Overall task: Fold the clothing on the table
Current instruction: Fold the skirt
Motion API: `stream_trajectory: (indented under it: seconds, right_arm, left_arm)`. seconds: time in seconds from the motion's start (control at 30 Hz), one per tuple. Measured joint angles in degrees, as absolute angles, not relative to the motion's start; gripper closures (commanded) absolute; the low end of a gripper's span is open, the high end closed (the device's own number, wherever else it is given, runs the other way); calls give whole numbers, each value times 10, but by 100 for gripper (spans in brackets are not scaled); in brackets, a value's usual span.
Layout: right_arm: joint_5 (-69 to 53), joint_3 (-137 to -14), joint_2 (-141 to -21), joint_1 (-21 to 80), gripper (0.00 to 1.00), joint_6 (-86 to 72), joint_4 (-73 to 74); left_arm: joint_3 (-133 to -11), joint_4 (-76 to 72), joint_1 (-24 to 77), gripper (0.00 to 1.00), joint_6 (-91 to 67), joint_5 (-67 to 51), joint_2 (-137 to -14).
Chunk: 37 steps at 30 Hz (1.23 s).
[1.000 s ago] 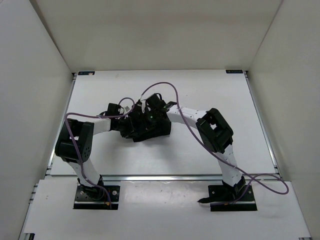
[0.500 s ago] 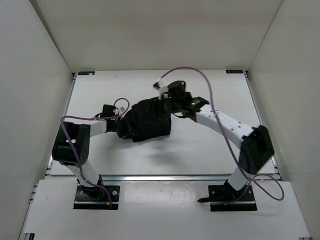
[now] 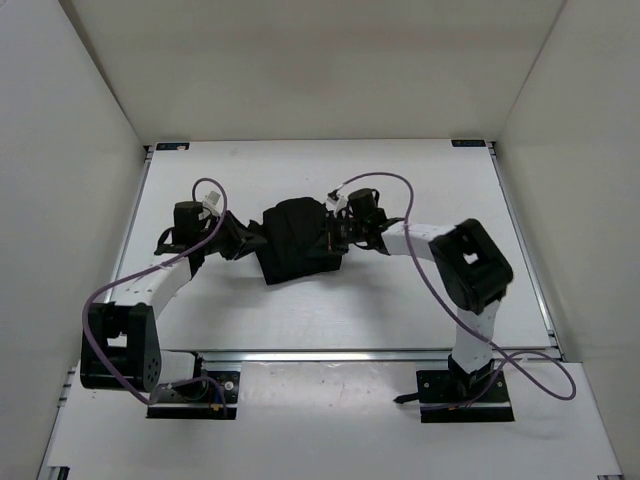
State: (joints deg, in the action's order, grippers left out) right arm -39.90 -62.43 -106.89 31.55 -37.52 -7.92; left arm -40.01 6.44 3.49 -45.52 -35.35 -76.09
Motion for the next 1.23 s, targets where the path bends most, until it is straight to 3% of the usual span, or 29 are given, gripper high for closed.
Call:
stream_trajectory:
  seconds: [0.17,0.3,0.33,0.63,0.93,1.07,1.23]
  right_arm:
    - [-386,-655,-1164,328,96,-419,-81]
    - [-343,-653,-1114,334,88,-440,-44]
    - [-328,-653,-1086,334,88,-444,-30]
    - [-224,-547,-750,279,88,-483,-13]
    - [-182,-491,-697,231,89,-479,92]
    - [-176,-492,-687,245,95,-470,100]
    - [-169,-517,-696,266,88,-441,132]
  left_arm:
    - [-412,70,33,63,-466,-350,-741]
    - [-423,90,23,51,-457,-353,-738]
    - [-425,95,22,2,-453,-355,-738]
    - [-428,122,25,2,-425,-422,-722]
    - [-435,226,64,2,-344,-407,-646]
    - [-466,283,87,1,-301,-365,-619]
    - [-478,337,100,1,-254,-298,-606]
